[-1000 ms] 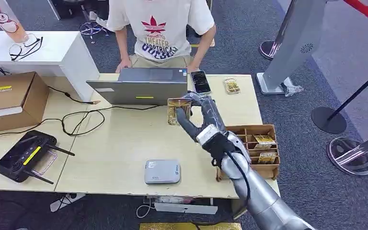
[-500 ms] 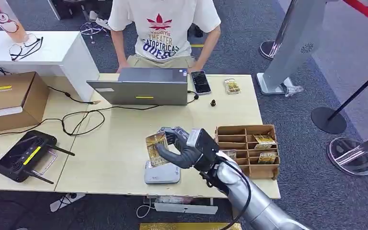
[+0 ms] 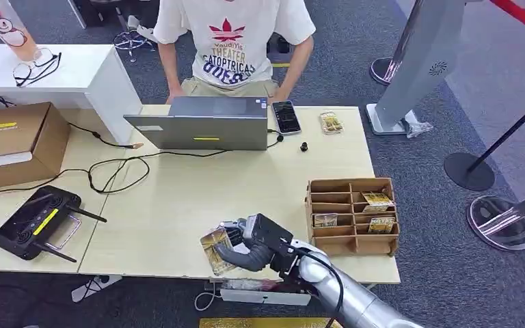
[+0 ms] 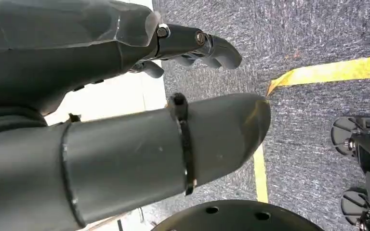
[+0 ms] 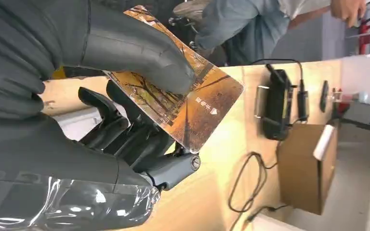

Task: Pass the card to the sensor for recognition and then transmit it.

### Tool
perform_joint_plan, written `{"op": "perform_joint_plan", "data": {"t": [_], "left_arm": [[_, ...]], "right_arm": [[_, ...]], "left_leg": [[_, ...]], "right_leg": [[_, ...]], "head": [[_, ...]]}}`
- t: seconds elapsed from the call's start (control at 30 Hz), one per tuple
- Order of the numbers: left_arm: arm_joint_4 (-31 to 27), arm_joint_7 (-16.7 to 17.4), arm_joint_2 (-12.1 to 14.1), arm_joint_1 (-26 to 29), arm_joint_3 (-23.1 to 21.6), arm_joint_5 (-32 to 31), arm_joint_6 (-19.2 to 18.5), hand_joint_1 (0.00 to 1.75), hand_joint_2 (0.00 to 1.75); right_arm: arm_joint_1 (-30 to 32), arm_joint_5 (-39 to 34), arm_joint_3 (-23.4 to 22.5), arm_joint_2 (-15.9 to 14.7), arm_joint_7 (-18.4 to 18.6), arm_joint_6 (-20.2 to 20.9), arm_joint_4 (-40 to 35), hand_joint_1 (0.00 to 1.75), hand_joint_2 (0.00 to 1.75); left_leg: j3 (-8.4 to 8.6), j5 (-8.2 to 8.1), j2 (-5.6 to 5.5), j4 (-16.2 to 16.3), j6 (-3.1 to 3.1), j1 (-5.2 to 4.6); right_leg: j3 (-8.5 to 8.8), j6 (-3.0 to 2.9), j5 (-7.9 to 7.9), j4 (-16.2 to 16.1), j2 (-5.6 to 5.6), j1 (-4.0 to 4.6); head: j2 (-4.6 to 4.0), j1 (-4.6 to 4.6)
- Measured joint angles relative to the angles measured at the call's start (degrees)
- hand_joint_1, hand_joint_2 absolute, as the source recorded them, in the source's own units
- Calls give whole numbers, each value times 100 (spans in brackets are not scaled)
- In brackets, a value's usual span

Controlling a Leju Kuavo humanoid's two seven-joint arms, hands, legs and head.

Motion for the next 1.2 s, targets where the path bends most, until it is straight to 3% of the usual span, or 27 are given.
{"op": "perform_joint_plan", "data": {"t": [0.67,1.03,1.2], "left_arm": [[2,7,11,7,44,2,-13,0,0],[4,50,9,6,127,-17,42,0,0],[7,50,7,6,140,-42,50,0,0]], "right_arm": [[-215,-120,-20,249,-314,-716,1160,175,175],[-210,455,-171,483,-717,-1738,1254,175,175],[-153,837,-171,544,-927,-2389,1219,175,175]], "left_leg": [[0,0,0,0,0,0],[0,0,1,0,0,0],[0,0,1,0,0,0]], "right_leg": [[0,0,0,0,0,0],[0,0,0,0,0,0],[0,0,0,0,0,0]], "head": [[0,0],[0,0],[0,0]]}}
